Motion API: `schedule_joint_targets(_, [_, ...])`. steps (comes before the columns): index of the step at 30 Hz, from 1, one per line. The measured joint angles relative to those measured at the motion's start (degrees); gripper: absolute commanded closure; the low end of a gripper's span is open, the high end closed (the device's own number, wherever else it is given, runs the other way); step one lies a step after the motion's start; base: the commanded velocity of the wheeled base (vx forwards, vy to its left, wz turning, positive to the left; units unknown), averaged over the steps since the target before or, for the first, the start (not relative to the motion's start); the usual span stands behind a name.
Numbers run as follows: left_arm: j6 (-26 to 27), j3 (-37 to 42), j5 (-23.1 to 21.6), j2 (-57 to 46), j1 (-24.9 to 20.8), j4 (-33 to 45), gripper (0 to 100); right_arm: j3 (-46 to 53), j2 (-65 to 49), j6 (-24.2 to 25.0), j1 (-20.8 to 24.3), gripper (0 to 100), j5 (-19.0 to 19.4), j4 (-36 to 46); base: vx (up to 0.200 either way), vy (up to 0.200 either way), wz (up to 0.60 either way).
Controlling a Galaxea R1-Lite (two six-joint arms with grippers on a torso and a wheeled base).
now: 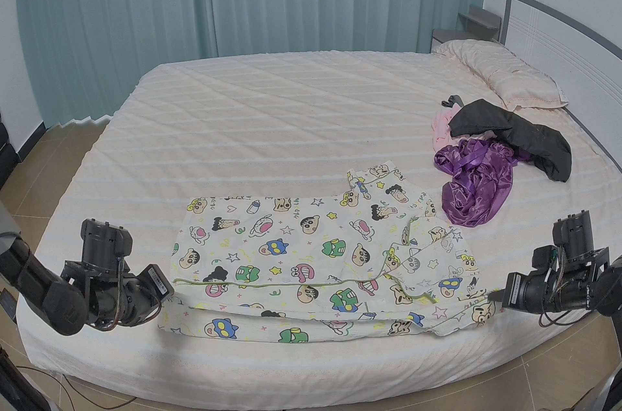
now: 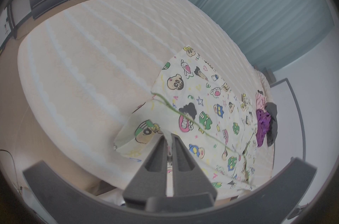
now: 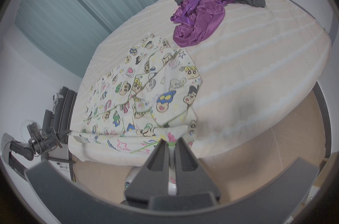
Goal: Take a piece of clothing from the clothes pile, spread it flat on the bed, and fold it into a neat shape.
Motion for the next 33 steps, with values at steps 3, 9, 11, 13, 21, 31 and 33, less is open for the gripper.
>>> schedule_joint_targets(3, [-2.1,-3.6,-0.3,3.0,0.5,0.0,100,-3.1,2.4,1.8,-0.2,100,-0.2,0.0,0.0,0.0,0.0])
schedule_joint_targets(9, [-4.5,-11.3,-0.5,9.9,2.0,-0.1,100,-10.2,9.2,6.8,-0.4,100,-0.5,-3.5,0.0,0.0,0.0])
schedule_joint_targets(11, [-4.8,-13.6,-0.5,11.9,2.5,0.0,100,-12.0,11.5,8.4,-0.4,100,-0.6,-6.2,0.0,0.0,0.0])
schedule_joint_targets(13, [-4.9,-15.8,-0.5,14.1,2.8,0.0,100,-13.5,13.9,9.6,-0.4,100,-0.8,-8.3,0.0,0.0,0.0])
schedule_joint_targets(21, [-6.2,-22.3,-0.3,20.0,3.3,1.5,100,-18.4,19.8,11.6,-0.4,100,-1.7,-10.0,0.0,0.0,0.0])
schedule_joint_targets(31, [-7.7,-28.7,0.0,24.6,4.4,4.7,100,-25.9,26.0,13.9,-0.2,0,-2.2,-10.2,0.0,0.0,0.0])
schedule_joint_targets(33, [-7.7,-28.9,0.0,24.8,4.4,4.7,100,-26.3,26.7,14.0,-0.1,0,-2.2,-10.2,0.0,0.0,0.0])
